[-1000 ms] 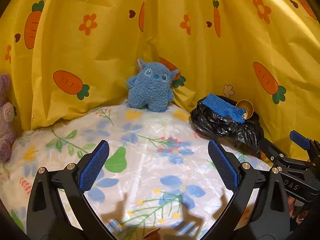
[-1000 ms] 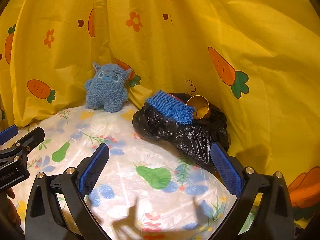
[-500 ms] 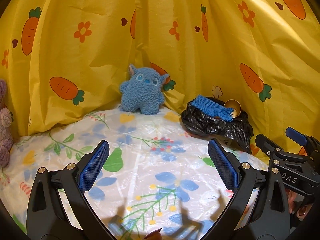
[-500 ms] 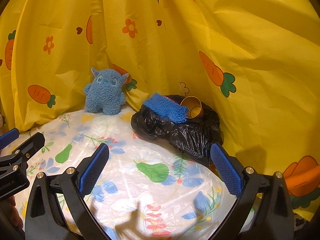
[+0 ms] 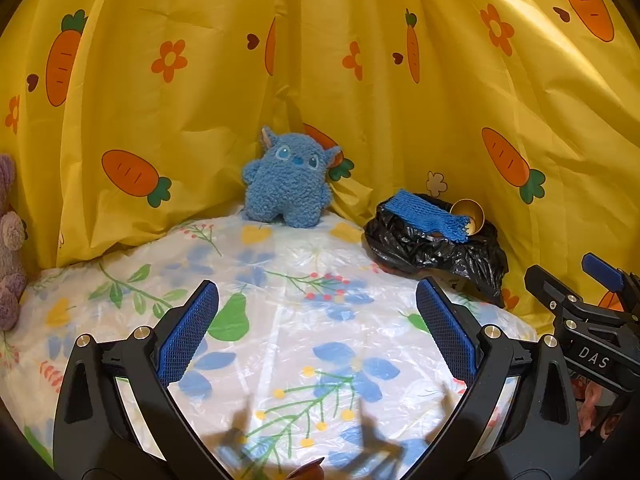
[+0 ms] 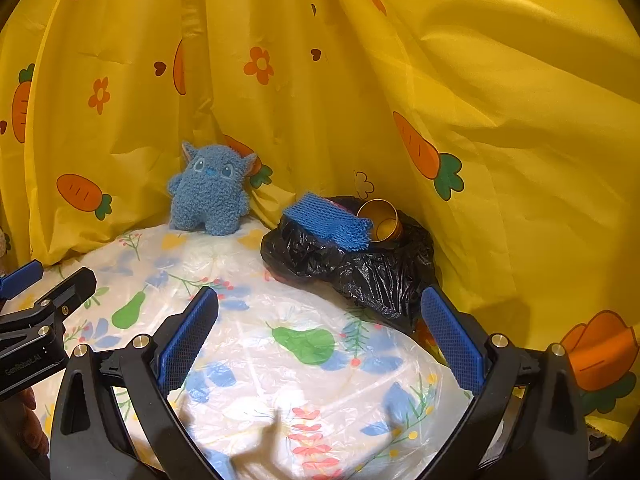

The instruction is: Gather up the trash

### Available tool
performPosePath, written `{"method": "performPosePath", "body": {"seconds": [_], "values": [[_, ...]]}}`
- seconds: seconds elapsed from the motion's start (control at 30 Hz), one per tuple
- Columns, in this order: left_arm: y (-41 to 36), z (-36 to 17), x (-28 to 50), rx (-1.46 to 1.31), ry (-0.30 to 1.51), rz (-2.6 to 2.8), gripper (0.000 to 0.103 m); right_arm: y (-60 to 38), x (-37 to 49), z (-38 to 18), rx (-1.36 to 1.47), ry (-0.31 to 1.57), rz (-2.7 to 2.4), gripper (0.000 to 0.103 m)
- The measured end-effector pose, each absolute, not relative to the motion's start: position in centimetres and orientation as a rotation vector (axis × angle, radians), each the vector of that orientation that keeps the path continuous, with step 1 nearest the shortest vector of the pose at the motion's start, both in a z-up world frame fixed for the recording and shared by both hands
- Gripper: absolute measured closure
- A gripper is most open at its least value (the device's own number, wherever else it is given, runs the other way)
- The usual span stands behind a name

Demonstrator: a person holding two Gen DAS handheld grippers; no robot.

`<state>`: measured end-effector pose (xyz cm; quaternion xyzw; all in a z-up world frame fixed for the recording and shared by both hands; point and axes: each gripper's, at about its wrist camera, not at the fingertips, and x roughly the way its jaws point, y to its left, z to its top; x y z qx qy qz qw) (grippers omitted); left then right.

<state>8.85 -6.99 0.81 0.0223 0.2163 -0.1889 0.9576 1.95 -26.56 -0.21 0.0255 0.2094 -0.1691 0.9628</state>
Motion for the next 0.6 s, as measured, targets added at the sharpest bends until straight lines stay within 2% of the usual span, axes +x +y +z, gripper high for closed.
{"method": "performPosePath", "body": {"seconds": [0.6], "values": [[-7.1,0.77,8.98,0.045,0.438,-0.377,0.006,-26.97,2.06,0.07,0.051,0.418,-0.339,0.006]]}}
